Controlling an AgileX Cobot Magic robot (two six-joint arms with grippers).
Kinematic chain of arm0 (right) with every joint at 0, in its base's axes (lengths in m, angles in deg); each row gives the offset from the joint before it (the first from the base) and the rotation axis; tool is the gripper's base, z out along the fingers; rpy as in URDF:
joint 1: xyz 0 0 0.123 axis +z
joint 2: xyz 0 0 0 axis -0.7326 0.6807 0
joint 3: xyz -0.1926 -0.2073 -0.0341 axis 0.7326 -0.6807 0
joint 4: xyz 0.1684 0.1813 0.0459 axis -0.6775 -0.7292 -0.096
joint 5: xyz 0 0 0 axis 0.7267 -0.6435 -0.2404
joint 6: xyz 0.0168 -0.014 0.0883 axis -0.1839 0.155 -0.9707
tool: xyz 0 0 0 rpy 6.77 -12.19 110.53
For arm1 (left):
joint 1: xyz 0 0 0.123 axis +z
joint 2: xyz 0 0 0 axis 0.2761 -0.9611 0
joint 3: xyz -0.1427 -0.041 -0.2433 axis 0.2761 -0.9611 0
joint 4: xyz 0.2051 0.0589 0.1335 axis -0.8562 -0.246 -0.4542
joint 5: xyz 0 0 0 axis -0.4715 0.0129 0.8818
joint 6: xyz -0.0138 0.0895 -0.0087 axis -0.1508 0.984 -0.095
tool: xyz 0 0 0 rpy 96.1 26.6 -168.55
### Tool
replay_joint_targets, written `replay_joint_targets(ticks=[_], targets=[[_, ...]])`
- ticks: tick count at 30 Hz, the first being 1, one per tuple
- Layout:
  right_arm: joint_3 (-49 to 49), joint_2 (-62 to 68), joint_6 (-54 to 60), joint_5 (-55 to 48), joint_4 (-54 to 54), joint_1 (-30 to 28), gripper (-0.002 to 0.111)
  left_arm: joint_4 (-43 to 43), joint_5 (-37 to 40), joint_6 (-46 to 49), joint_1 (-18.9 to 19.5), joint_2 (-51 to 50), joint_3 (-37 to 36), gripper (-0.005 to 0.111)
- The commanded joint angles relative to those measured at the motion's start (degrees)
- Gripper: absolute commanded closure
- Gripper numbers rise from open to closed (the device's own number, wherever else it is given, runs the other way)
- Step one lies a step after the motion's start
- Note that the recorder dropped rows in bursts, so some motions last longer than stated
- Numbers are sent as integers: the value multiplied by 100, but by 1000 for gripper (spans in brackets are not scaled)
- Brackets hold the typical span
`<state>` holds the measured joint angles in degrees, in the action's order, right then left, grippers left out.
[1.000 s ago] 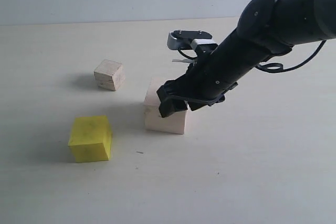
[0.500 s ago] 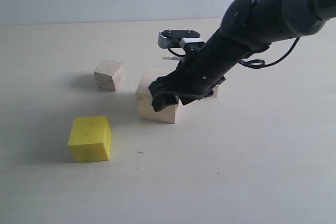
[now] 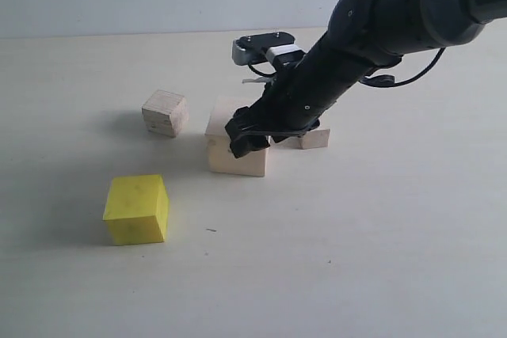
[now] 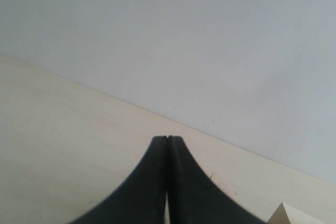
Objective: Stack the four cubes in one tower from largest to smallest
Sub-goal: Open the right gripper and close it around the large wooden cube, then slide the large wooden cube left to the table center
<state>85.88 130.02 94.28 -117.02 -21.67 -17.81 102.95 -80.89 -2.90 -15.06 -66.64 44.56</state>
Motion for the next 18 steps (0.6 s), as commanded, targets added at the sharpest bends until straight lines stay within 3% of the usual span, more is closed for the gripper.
replay_joint_targets(ticks=[1,18], targets=[[61,41,36,69,221,1,40,45,37,25,9,26,-20,107],[61,41,-415,-229,1168,1,43,45,37,25,9,26,-20,107]])
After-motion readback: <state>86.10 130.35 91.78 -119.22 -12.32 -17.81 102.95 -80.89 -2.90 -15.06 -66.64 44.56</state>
